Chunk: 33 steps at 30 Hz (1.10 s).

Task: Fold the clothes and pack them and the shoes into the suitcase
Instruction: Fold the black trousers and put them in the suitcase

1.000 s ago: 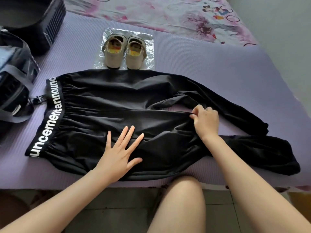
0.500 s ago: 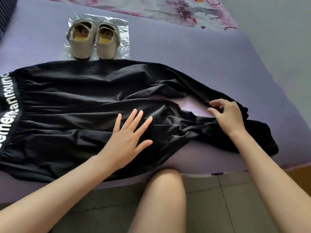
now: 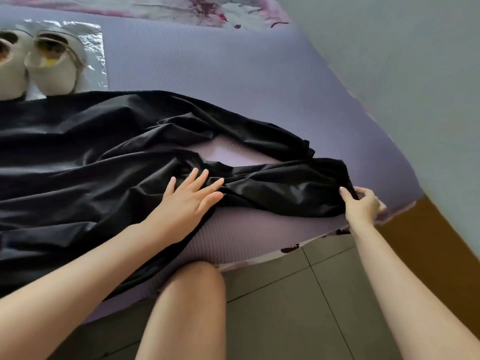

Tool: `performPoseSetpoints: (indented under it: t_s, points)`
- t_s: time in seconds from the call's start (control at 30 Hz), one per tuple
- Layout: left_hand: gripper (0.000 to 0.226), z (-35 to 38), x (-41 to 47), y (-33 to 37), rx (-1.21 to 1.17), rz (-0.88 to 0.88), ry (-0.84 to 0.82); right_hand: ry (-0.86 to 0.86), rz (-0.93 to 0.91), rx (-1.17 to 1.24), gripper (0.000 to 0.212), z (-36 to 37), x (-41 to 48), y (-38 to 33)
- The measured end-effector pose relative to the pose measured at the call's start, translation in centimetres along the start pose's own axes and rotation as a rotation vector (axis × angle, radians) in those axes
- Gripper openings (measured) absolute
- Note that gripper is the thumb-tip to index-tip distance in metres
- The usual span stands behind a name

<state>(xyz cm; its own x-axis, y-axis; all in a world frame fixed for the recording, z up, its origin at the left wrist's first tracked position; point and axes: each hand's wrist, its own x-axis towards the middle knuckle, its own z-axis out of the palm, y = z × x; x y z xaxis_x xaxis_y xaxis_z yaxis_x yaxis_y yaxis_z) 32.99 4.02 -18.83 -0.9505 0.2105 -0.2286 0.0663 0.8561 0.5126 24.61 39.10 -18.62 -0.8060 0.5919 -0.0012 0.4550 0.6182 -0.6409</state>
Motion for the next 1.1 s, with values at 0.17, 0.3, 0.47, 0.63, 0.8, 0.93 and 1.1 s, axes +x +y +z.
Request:
performPoseSetpoints:
  t_s: [0.17, 0.3, 0.47, 0.63, 0.8, 0.93, 1.1]
  points:
    - [0.055, 0.4, 0.2, -0.1, 0.035, -0.002, -0.024, 0.076, -0.003, 0.336, 0.014, -2.8, 3.2, -2.7]
    - [0.079, 1.3, 0.5, 0.1, 0.161, 0.035, -0.040, 0.133, -0.181, 0.039, 0.021, -4.8, 8.1, -4.5]
    - [0.075, 2.7, 1.1, 0.1, 0.333, 0.048, 0.049, -0.084, -0.251, -0.452, 0.028, -2.1, 9.2, -2.4]
    - [0.069, 1.4, 2.3, 0.1, 0.254, 0.081, 0.256, -0.068, -0.179, -0.394, 0.066, -1.1, 8.7, 0.2]
    - [0.041, -1.3, 6.2, -0.9, 0.156, 0.035, 0.470, -0.124, -0.073, -0.210, 0.062, -1.4, 10.1, -2.6]
    - [0.022, -2.4, 8.0, -1.0, 0.127, -0.005, 0.478, -0.110, -0.010, -0.192, 0.041, -0.4, 9.7, -3.3]
    - [0.019, -2.4, 9.2, -0.3, -0.075, -0.188, 0.578, 0.133, -0.091, -0.067, 0.025, 0.4, 9.7, -3.9]
